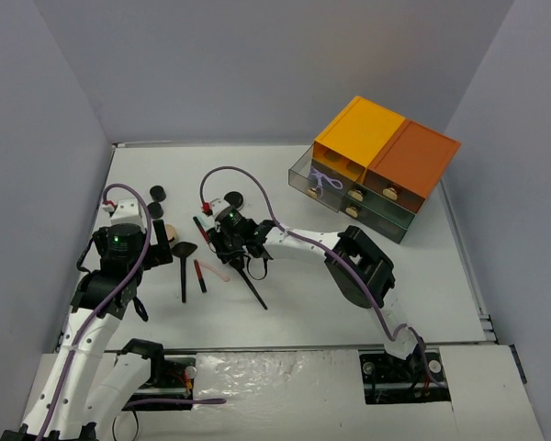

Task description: Organize the makeup

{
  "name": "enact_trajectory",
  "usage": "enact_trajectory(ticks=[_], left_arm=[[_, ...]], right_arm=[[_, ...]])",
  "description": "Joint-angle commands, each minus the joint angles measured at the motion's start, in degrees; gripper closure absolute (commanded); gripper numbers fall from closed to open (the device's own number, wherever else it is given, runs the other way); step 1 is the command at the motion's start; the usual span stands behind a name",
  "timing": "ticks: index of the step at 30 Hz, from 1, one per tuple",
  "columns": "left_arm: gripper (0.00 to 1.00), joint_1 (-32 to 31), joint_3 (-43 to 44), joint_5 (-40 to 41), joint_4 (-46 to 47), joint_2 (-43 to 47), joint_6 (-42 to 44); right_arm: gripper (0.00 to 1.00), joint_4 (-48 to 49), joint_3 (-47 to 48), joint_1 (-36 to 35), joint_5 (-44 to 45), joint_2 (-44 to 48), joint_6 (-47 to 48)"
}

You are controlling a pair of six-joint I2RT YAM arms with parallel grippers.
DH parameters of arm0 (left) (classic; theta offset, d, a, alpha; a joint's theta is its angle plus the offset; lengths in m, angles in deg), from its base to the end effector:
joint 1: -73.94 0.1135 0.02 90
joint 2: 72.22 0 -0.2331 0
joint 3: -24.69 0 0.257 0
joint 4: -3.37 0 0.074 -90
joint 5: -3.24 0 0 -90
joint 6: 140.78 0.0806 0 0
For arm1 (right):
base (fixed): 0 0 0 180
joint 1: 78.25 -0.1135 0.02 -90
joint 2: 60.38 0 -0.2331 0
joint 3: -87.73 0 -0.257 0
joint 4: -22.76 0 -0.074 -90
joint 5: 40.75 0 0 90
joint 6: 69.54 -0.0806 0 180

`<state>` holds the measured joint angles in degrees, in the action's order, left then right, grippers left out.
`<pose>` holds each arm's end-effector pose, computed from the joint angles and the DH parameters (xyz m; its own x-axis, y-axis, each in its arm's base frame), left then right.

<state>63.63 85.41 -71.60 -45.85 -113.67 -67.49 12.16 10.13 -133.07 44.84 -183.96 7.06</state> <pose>0.2196 -0.0185 0.2768 -0.4560 -0.1991 -0.8674 -0.1893 0.9740 -0.1241 0.2944 0.4284 0.1335 -0.4928 -0.2980 -0.8175 -0.7591 0.6066 0.2364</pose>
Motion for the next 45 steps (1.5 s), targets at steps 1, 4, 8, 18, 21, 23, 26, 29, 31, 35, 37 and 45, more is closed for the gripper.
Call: enact_trajectory(ticks=[1,4,8,18,21,23,26,29,31,35,37,45], left_arm=[[0.03,0.7,1.1,1.4,2.4,0.5,-0.1],[0.03,0.9,1.2,1.6,2.3,0.5,-0.3],[0.03,1.1,1.2,1.8,2.2,0.5,-0.3],[0.03,1.3,1.2,1.6,2.3,0.3,-0.3],[0.03,1.3,1.2,1.5,2.3,0.4,-0.3],[0.03,1.3,1.2,1.5,2.3,0.3,-0.3],[0.03,1.3,1.3,1.5,2.4,0.3,-0.4],[0.03,1.3,1.2,1.7,2.2,0.4,-0.3],[0.03,1.3,1.3,2.1,2.1,0.5,-0.5],[0.03,1.3,1.4,2.9,1.8,0.7,-0.9],[0.03,1.3,1.4,3.2,1.6,0.8,-0.9],[0.03,1.3,1.4,3.2,1.6,0.9,-1.0]], right_arm=[[0.66,3.2,-2.9,-2.2,-6.5,4.9,6.6],[0.66,2.9,-3.5,-3.0,-6.1,4.3,7.6],[0.65,2.6,-3.8,-4.2,-5.2,3.6,9.3],[0.59,2.7,-4.9,-5.7,0.0,4.6,7.2],[0.59,2.8,-4.8,-5.9,3.9,6.1,3.6],[0.59,3.0,-4.7,-6.4,6.7,6.8,1.3],[0.60,3.3,-4.2,-7.7,8.8,7.2,-1.2],[0.60,3.4,-3.3,-9.3,11.5,6.8,-3.1],[0.60,3.4,-2.7,-9.7,12.4,5.9,-4.0],[0.60,3.4,-2.2,-10.1,13.3,3.9,-5.6],[0.60,3.4,-1.9,-10.4,13.9,2.9,-6.0],[0.61,3.3,-2.6,-11.4,17.4,0.2,-7.3]])
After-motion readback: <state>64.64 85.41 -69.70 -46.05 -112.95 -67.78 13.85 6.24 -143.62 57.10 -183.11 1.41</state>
